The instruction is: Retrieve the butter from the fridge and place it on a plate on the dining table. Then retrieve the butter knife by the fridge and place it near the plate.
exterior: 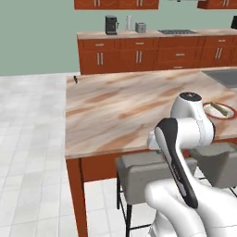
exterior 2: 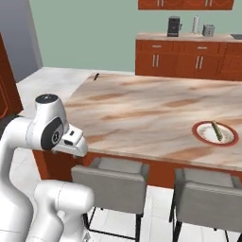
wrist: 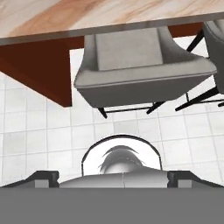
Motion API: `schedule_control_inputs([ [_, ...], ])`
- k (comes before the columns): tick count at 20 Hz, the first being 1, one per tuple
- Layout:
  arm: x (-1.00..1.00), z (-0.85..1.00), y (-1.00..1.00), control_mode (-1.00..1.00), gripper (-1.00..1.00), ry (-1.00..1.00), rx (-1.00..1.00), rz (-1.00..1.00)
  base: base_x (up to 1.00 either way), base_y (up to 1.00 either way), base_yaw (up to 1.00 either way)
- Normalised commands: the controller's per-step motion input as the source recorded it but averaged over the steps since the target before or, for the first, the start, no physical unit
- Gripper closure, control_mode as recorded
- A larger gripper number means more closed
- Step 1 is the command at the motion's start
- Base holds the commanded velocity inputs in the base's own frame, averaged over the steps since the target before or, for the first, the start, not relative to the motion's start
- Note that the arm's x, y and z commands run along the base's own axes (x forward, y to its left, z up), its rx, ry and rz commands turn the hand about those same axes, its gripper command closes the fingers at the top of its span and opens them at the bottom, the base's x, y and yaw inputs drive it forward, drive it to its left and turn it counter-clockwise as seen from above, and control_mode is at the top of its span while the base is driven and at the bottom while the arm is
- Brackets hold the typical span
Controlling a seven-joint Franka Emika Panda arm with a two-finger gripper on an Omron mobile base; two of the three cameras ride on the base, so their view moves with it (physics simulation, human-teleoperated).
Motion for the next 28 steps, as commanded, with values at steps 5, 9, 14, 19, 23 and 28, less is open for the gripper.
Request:
schedule_control_inputs([
  [5, 0.0, 0.0, 0.0, 1.0, -1.0, 0.0, 0.0, 0.0, 0.0, 1.0, 0.13],
  [9, 0.0, 0.0, 0.0, 1.0, -1.0, 0.0, 0.0, 0.0, 0.15, 1.0, 0.26],
  [14, 0.0, 0.0, 0.0, 1.0, -1.0, 0.0, 0.0, 0.0, 0.05, 0.78, 0.21],
  [19, 0.0, 0.0, 0.0, 1.0, -1.0, 0.0, 0.0, 0.0, 0.1, 0.76, 0.09],
  [23, 0.0, 0.0, 0.0, 1.0, -1.0, 0.0, 0.0, 0.0, 0.46, 0.92, 0.01],
  [28, 0.0, 0.0, 0.0, 1.0, -1.0, 0.0, 0.0, 0.0, 0.53, 0.38, -0.11],
])
